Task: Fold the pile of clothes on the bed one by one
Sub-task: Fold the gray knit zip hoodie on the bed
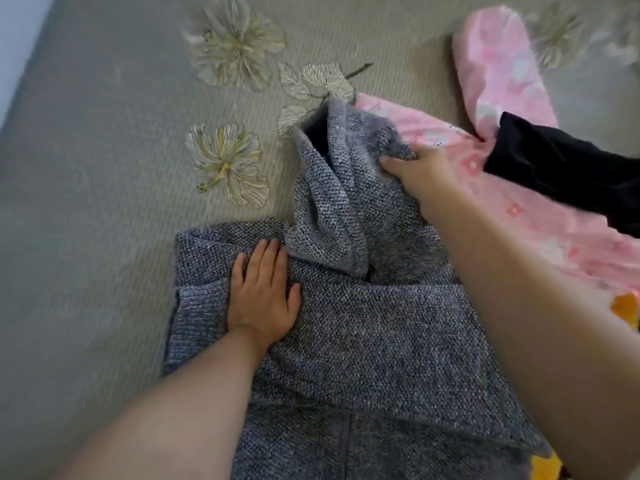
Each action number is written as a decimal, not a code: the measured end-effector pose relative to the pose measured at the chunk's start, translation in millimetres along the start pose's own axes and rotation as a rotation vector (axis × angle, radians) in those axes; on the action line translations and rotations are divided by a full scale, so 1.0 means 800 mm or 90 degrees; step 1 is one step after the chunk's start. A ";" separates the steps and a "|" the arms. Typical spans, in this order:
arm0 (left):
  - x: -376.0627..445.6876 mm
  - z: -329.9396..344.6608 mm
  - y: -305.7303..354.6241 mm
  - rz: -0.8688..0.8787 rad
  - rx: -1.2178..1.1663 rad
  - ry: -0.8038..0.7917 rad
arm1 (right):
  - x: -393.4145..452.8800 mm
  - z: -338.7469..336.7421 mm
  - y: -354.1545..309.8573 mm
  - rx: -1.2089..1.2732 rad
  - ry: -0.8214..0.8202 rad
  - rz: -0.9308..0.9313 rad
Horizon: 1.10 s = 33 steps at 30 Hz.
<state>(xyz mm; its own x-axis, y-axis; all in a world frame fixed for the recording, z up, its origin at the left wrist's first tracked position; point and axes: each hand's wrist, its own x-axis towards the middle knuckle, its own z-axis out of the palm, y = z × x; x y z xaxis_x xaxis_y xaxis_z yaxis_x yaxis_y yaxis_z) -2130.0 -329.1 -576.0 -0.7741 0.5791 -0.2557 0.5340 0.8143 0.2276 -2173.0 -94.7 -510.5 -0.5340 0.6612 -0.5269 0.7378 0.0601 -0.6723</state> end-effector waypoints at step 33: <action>-0.222 -0.005 0.074 -0.465 -0.474 -0.365 | -0.348 -0.014 0.271 -0.338 0.181 0.130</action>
<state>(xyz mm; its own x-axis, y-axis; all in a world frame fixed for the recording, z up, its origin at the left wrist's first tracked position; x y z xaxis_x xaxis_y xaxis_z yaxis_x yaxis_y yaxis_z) -1962.6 -384.1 -513.2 -0.4464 0.0747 -0.8917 -0.4463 0.8451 0.2942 -1860.1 -257.2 -503.9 -0.2839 0.8667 -0.4102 0.9565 0.2262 -0.1842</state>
